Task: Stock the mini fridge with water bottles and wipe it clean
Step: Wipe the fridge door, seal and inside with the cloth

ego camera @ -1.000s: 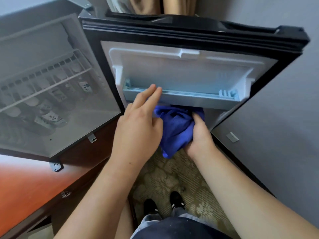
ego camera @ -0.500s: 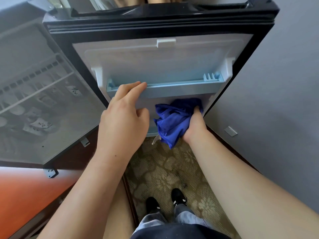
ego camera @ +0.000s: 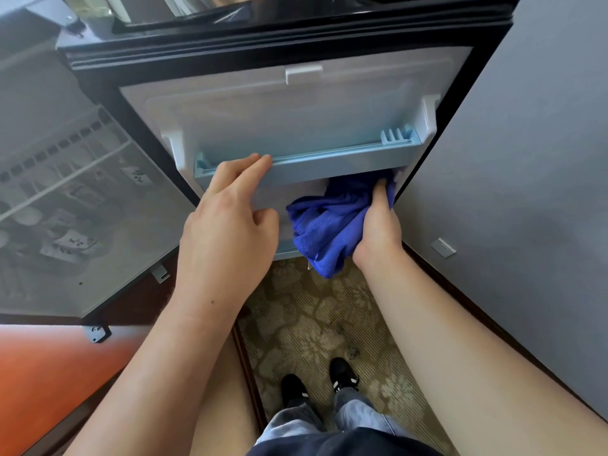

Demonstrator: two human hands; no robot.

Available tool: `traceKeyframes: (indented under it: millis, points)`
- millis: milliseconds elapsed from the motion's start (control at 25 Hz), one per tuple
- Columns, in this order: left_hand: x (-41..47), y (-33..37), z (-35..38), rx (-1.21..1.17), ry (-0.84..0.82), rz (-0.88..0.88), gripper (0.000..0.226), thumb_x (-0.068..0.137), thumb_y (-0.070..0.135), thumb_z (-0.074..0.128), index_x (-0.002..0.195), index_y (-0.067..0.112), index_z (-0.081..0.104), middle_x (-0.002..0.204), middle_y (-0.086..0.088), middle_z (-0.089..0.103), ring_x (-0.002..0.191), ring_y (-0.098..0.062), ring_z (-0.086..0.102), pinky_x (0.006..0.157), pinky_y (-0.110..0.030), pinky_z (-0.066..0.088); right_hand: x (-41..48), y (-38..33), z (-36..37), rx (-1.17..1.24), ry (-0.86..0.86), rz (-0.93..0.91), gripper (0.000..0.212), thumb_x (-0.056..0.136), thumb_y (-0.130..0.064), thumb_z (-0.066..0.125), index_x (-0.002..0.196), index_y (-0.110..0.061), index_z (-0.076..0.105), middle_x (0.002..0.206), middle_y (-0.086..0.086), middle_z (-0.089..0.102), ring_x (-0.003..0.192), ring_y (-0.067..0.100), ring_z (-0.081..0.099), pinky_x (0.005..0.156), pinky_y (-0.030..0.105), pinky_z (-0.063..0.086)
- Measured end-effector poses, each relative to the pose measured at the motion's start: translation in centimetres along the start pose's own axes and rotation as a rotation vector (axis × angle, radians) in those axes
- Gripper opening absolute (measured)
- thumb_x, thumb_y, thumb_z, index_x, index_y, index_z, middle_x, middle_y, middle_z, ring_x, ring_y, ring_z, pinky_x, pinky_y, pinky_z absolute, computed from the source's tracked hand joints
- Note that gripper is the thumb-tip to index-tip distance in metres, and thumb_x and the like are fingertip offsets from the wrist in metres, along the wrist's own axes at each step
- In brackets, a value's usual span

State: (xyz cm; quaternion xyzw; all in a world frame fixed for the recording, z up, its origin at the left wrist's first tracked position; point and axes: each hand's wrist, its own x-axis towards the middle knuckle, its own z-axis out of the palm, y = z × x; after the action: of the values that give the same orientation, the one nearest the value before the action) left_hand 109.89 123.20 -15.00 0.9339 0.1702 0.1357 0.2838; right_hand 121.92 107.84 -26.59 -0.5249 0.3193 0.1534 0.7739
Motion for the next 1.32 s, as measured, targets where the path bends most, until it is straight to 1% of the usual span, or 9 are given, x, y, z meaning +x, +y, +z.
traceKeyframes:
  millis: [240,400,560,760,920,1040,1120,1200,1320]
  points:
    - [0.2,0.5,0.0,0.001,-0.005,-0.012,0.066,0.087,0.008,0.054,0.147,0.037,0.050,0.146,0.025,0.045,0.094,-0.013,0.064,0.089,-0.044,0.055,-1.4,-2.1,1.2,0.004,-0.058,-0.120,0.048,0.088,-0.060,0.066,0.120,-0.024,0.070,0.103,-0.003,0.079,0.097,0.020,0.076,0.094,0.042,0.059]
    - [0.4,0.8,0.4,-0.004,0.004,-0.015,0.067,0.087,0.008,0.055,0.148,0.035,0.050,0.148,0.024,0.044,0.094,-0.010,0.063,0.089,-0.041,0.055,0.4,-0.8,2.0,0.055,0.014,0.073,0.053,0.087,-0.064,0.066,0.124,-0.025,0.067,0.111,0.006,0.076,0.097,0.029,0.073,0.084,0.044,0.059]
    - [0.4,0.6,0.8,0.013,0.015,0.014,0.068,0.088,0.009,0.057,0.152,0.031,0.046,0.152,0.020,0.042,0.120,-0.012,0.059,0.100,-0.035,0.052,0.8,0.2,1.0,0.016,-0.041,0.180,0.056,0.088,-0.061,0.067,0.123,-0.018,0.065,0.114,0.013,0.074,0.094,0.030,0.071,0.071,0.036,0.055]
    - [-2.7,-0.3,1.5,-0.124,0.068,0.033,0.072,0.093,0.010,0.062,0.158,0.030,0.037,0.165,0.019,0.026,0.141,0.009,0.029,0.114,-0.009,0.024,-6.2,1.4,-1.4,-0.241,-0.329,0.197,0.061,0.075,-0.059,0.076,0.119,-0.017,0.073,0.111,0.012,0.077,0.103,0.032,0.074,0.099,0.048,0.054]
    - [-6.7,-1.0,2.8,-0.441,0.030,-0.265,0.073,0.093,0.044,0.068,0.156,0.031,0.035,0.158,0.020,0.036,0.144,0.007,0.034,0.121,-0.027,0.031,-12.3,1.2,-0.7,-0.320,-0.530,0.123,0.023,0.095,-0.028,0.066,0.105,-0.011,0.076,0.100,0.014,0.079,0.092,0.025,0.077,0.080,0.035,0.061]
    - [-7.6,-2.3,2.1,-0.692,-0.068,-0.372,0.084,0.081,0.068,0.063,0.155,0.041,0.032,0.153,0.028,0.042,0.140,0.014,0.036,0.120,-0.028,0.033,-15.5,1.4,1.4,-0.309,-0.709,0.163,0.040,0.094,-0.039,0.062,0.118,-0.009,0.074,0.115,0.015,0.075,0.110,0.025,0.072,0.095,0.037,0.056]
    - [-7.2,-4.3,1.0,-0.758,-0.069,-0.405,0.075,0.080,0.065,0.065,0.147,0.044,0.040,0.142,0.025,0.056,0.132,0.008,0.050,0.115,-0.031,0.040,-16.3,2.0,2.4,-0.286,-0.820,0.271,0.056,0.095,-0.052,0.053,0.128,-0.010,0.069,0.127,0.013,0.071,0.122,0.025,0.066,0.109,0.041,0.049]
    - [-7.0,-6.6,-0.5,-0.730,-0.076,-0.454,0.064,0.080,0.058,0.069,0.139,0.044,0.049,0.128,0.017,0.067,0.120,-0.001,0.063,0.108,-0.040,0.049,-16.7,2.3,3.3,-0.411,-0.901,0.251,0.056,0.099,-0.052,0.041,0.129,-0.013,0.068,0.128,0.009,0.072,0.123,0.021,0.066,0.107,0.038,0.050]
    - [-7.2,-9.1,-1.6,-0.673,-0.050,-0.501,0.032,0.089,0.036,0.071,0.120,0.038,0.060,0.108,0.013,0.074,0.101,-0.004,0.070,0.097,-0.041,0.055,-17.0,2.7,5.1,-0.834,-0.915,-0.097,0.042,0.105,-0.047,0.045,0.116,-0.018,0.073,0.110,0.005,0.077,0.104,0.018,0.072,0.087,0.040,0.057]
